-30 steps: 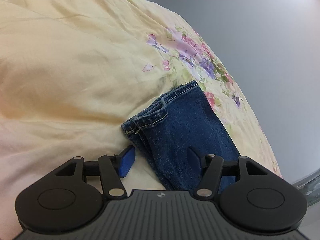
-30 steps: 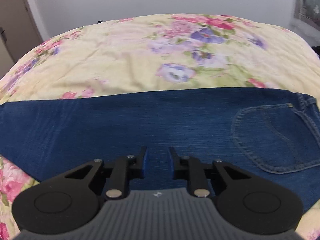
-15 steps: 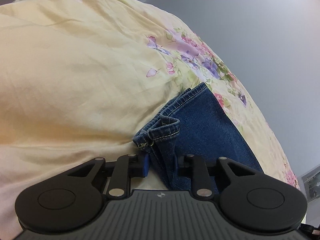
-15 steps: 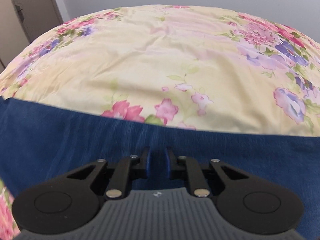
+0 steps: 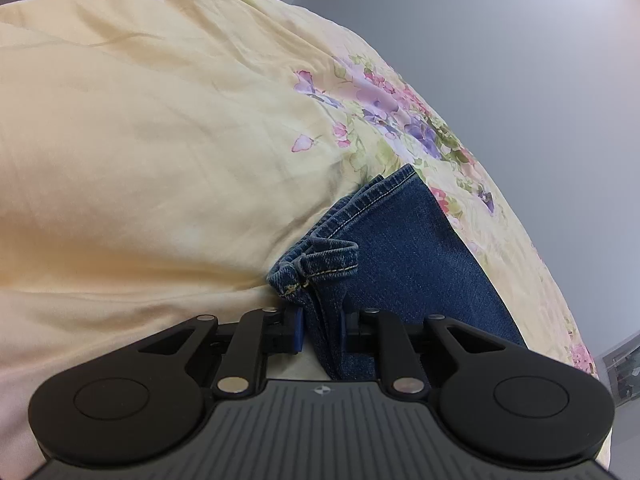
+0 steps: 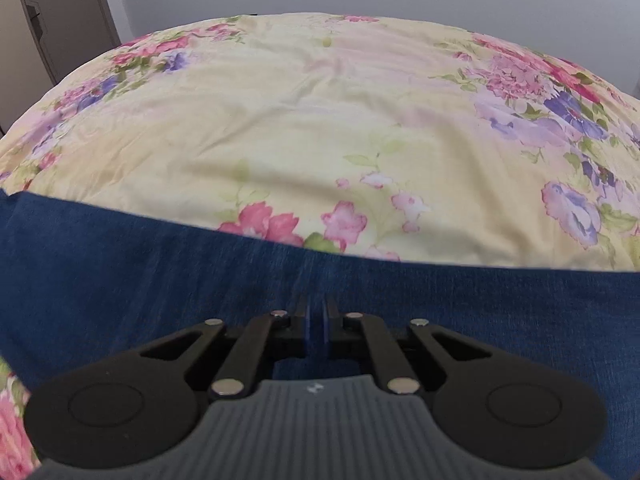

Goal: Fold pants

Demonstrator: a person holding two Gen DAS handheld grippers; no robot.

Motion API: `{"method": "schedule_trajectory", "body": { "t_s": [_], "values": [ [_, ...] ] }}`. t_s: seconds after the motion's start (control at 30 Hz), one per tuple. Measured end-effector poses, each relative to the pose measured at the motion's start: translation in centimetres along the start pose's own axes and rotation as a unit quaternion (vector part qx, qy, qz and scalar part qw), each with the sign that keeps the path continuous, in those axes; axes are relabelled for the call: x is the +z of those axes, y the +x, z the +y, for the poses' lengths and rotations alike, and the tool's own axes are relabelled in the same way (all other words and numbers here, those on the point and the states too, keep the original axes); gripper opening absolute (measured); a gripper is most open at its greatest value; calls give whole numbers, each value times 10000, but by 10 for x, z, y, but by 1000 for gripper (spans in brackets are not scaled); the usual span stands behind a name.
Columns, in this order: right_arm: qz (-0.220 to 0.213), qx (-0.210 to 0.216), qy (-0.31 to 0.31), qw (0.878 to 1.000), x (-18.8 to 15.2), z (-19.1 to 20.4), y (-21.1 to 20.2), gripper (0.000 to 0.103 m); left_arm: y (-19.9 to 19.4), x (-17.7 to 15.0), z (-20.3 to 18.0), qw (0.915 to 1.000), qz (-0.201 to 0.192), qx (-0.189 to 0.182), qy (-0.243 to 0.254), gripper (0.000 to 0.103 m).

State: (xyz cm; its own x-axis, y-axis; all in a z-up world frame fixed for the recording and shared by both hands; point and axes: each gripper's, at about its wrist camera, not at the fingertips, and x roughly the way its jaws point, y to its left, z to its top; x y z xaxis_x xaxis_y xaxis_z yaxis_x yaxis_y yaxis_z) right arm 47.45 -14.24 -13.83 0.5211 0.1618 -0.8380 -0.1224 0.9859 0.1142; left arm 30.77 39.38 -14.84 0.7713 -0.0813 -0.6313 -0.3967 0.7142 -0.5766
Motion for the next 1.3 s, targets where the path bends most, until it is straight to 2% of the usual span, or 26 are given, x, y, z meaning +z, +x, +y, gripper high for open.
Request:
{"method": "schedule_trajectory", "body": {
  "t_s": [0.13, 0.33, 0.43, 0.57, 0.7, 0.77, 0.83, 0.93, 1.07, 1.17, 1.3],
  "values": [
    [224, 159, 27, 9996, -39, -2, -13, 0, 0, 0, -2, 10000, 4, 30, -3, 18],
    [210, 356, 212, 9989, -82, -4, -32, 0, 0, 0, -7, 9998, -11, 168, 41, 15],
    [303, 355, 362, 9983, -87, -6, -21, 0, -5, 1, -15, 9996, -60, 246, 143, 12],
    [321, 201, 168, 9991, -87, 0, -11, 0, -19, 5, -32, 9987, -177, 292, 371, 8],
    [409, 278, 233, 9985, -82, -4, -12, 0, -42, 9, -65, 9956, -410, 238, 808, 7],
    [494, 422, 429, 9970, -77, -12, -13, 0, -55, 8, -90, 9917, -542, 169, 1158, 7],
    [472, 578, 568, 9956, -71, -19, -20, 0, -69, 2, -122, 9836, -670, 88, 1670, 7],
    [203, 675, 532, 9961, -67, -26, -41, 0, -87, -17, -174, 9620, -839, -36, 2598, 7],
    [-6, 806, 491, 9955, -69, -39, -69, 0, -99, -62, -241, 9196, -926, -184, 3813, 7],
    [-24, 841, 565, 9949, -77, -51, -85, 0, -94, -115, -283, 8688, -897, -169, 4867, 7],
    [66, 769, 502, 9958, -94, -67, -97, 0, -73, -198, -310, 7872, -654, -93, 6132, 7]
  ]
}}
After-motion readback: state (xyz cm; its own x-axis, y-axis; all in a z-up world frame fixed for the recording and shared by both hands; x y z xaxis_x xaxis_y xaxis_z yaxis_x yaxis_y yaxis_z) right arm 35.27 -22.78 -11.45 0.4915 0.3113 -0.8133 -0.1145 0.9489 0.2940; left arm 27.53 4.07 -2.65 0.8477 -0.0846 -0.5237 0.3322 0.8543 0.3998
